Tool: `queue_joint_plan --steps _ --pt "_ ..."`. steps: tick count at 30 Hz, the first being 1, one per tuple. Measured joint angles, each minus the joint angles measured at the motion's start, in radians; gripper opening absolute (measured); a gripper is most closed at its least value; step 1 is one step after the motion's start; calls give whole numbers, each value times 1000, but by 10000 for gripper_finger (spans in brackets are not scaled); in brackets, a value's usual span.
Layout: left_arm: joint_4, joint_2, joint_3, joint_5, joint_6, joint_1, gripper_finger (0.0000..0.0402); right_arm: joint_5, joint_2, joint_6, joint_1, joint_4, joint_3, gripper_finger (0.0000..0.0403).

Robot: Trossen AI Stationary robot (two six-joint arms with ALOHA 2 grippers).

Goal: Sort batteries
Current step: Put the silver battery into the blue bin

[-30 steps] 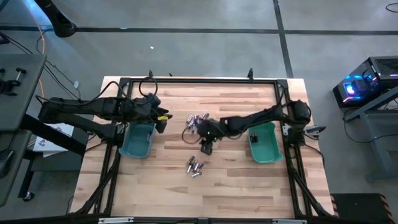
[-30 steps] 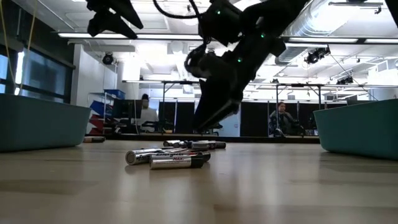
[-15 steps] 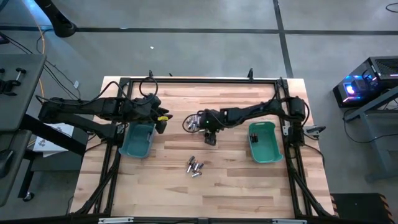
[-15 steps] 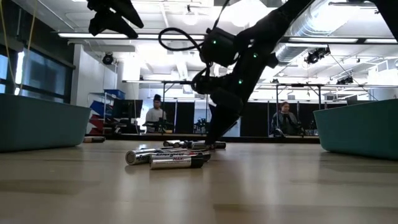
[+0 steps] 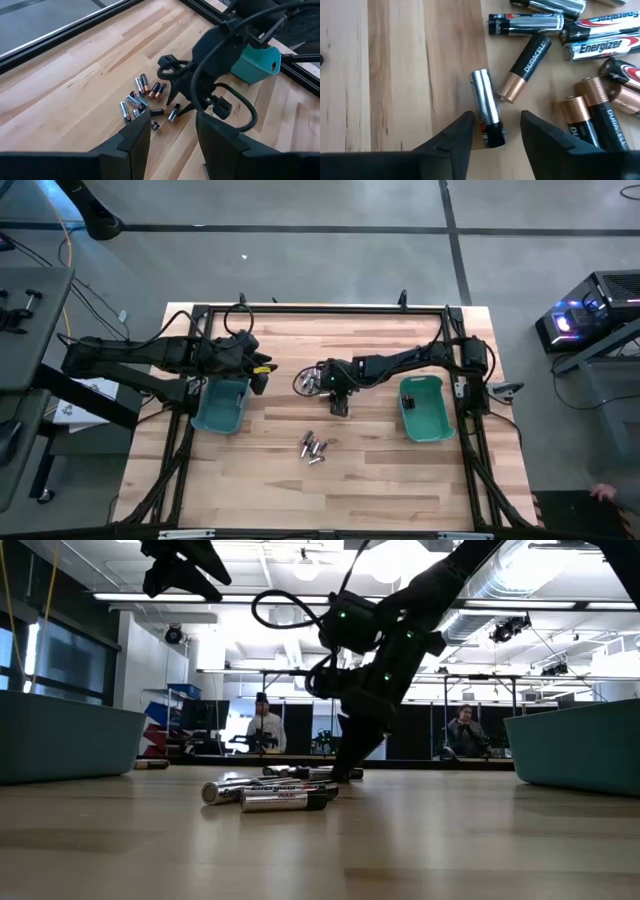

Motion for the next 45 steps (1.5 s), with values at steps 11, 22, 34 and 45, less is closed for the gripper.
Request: queue_joint_plan --steps 11,22,34,45 --pt "2 1 0 2 18 0 149 -19 -20 24 66 -42 -2 25" --pt "153 153 -9 263 303 13 153 -86 -210 103 59 -187 185 25" --pt "263 358 -10 320 329 19 198 -54 -196 90 61 -241 318 25" --pt "344 359 -9 293 352 14 133 -47 -195 93 61 -252 317 25"
